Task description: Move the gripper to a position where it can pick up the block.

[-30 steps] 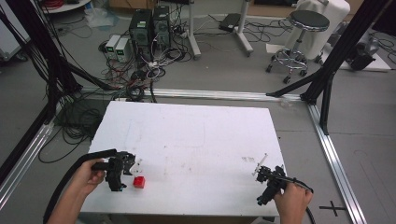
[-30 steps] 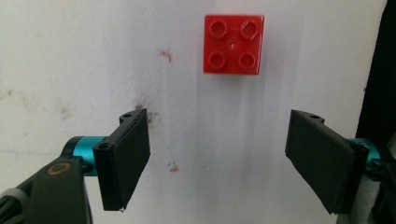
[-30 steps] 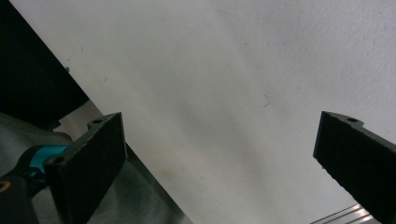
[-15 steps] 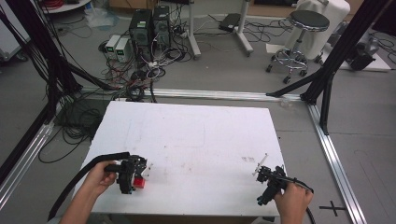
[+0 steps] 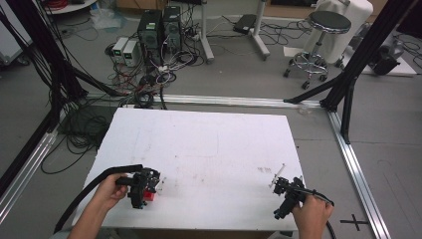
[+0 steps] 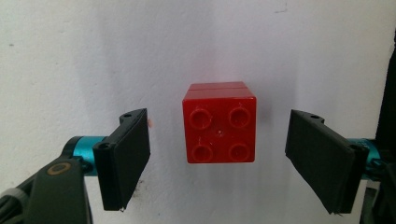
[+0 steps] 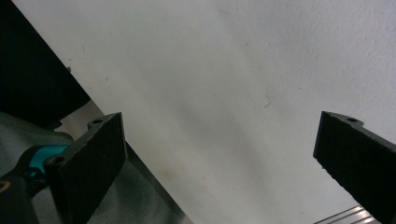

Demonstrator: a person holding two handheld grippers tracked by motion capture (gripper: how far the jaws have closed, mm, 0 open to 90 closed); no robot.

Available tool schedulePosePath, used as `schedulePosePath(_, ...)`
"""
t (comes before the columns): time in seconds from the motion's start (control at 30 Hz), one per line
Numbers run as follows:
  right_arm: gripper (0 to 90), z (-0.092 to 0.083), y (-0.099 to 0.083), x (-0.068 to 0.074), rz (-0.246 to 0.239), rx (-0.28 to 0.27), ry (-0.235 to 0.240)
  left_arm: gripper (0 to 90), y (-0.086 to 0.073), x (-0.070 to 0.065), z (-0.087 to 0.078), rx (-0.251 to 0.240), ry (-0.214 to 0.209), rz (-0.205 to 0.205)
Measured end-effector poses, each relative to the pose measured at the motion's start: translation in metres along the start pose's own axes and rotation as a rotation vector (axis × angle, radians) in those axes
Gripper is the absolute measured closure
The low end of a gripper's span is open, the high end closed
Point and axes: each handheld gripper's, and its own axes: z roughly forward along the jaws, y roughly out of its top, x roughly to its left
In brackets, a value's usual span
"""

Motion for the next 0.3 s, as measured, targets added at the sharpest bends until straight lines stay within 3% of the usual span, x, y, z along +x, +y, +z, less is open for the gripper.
schedulePosePath(0.3, 1.8, -0.0003, 0.0002, 0.0002, 0.000, -0.003, 0.001, 22.3, -0.0002, -0.0006, -0.0005, -0.001, 0.003, -0.001)
